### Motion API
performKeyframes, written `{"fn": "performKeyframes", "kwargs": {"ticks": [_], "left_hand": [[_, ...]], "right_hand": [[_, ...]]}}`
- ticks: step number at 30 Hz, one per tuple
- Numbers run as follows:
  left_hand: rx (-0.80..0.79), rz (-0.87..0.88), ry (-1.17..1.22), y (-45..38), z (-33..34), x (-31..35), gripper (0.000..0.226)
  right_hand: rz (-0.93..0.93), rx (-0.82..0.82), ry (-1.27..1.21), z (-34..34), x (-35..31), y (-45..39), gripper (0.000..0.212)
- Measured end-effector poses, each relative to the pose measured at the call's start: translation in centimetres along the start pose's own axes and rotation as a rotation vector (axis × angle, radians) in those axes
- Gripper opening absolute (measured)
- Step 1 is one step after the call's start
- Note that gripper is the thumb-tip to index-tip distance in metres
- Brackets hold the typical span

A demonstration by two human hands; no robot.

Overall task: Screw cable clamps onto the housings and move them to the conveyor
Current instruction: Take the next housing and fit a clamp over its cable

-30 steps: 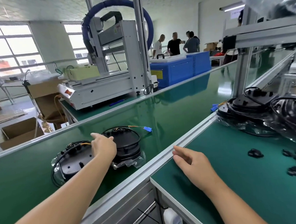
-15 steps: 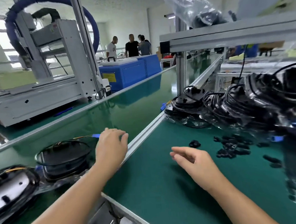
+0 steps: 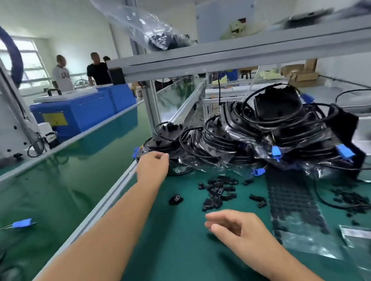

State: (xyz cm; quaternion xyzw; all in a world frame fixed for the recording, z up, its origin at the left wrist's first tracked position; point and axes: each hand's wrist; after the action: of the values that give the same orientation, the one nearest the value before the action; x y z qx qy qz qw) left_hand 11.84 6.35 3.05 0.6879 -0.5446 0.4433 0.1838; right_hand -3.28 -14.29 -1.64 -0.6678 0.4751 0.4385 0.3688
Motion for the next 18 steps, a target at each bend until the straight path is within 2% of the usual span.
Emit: {"fn": "performKeyframes", "kwargs": {"ticks": [2, 4, 5, 7, 12, 15, 18], "left_hand": [[0.061, -0.185, 0.282, -2.1, 0.6, 0.6, 0.024], [0.06, -0.445, 0.61, -4.2, 0.6, 1.1, 0.061], [0.038, -0.54, 0.706, -5.3, 0.7, 1.3, 0.076], [0.007, -0.641, 0.783, -7.1, 0.9, 1.5, 0.088], [-0.017, -0.682, 0.845, -9.4, 2.3, 0.9, 0.09], [-0.007, -0.667, 0.852, -9.7, 2.7, 0.6, 0.072], [-0.063, -0.671, 0.909, -9.6, 2.5, 0.6, 0.056]], "right_hand": [[0.013, -0.008, -0.008, -0.2, 0.2, 0.0, 0.019], [0.025, -0.01, -0.016, -0.1, 0.2, -0.2, 0.018], [0.027, -0.009, -0.019, -0.1, 0.3, -0.3, 0.018], [0.029, -0.016, -0.025, -0.1, 0.5, -0.5, 0.018], [0.019, -0.019, -0.009, -0.2, 0.6, -0.9, 0.02], [0.022, -0.021, -0.001, -0.2, 0.6, -1.1, 0.02], [0.021, -0.015, 0.0, -0.2, 0.6, -1.0, 0.02]]}}
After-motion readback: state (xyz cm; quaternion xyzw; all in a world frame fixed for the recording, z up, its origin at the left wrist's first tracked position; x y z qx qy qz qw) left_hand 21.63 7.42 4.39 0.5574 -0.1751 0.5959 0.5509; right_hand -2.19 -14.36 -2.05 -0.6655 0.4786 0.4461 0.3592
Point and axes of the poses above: each hand's wrist, its own y-axis away from the middle knuckle, its own z-axis out of the palm, x = y × z, and after that the axes turned 3 degrees about -x, right-handed
